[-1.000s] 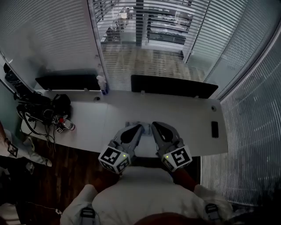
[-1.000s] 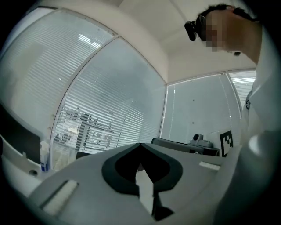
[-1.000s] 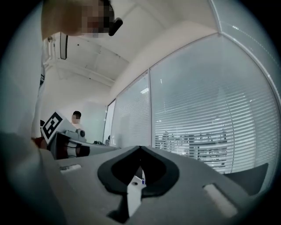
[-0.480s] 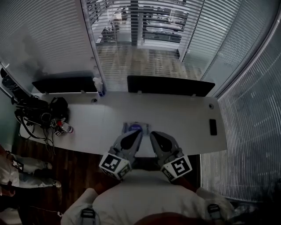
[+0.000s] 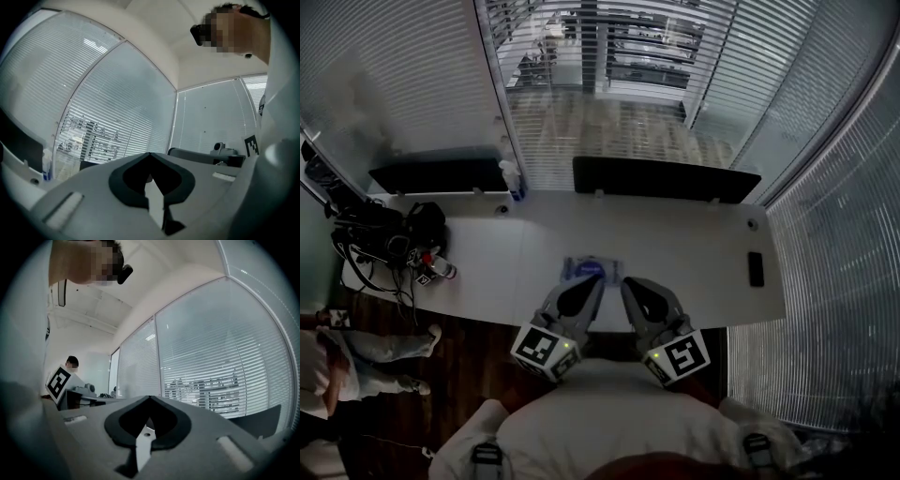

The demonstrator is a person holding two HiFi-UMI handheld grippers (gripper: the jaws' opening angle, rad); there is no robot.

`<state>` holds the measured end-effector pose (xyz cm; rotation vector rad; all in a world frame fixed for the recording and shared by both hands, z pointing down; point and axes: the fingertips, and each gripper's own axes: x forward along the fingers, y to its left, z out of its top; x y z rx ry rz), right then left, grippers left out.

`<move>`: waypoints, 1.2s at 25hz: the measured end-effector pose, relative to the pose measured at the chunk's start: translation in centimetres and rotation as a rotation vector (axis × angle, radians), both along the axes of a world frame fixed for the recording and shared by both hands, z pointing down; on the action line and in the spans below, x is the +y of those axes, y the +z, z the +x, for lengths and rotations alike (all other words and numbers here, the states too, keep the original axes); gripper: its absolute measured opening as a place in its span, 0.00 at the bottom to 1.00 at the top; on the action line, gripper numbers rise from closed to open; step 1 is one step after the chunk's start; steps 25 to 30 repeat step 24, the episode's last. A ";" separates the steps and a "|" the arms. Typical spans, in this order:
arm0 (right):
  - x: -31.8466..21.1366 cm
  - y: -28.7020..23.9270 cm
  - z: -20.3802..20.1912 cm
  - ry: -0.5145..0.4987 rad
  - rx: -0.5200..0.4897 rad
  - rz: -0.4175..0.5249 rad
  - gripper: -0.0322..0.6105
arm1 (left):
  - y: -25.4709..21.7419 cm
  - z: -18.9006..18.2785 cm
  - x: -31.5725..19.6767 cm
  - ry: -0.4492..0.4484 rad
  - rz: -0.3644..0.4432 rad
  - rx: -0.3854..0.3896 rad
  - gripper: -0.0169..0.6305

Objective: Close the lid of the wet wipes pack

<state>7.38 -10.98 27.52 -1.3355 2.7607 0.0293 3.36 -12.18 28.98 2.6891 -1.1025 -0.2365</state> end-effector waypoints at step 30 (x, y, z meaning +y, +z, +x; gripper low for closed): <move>-0.4 0.6 -0.2 -0.009 -0.006 -0.015 0.05 | 0.7 0.2 -0.3 0.011 -0.016 -0.014 0.03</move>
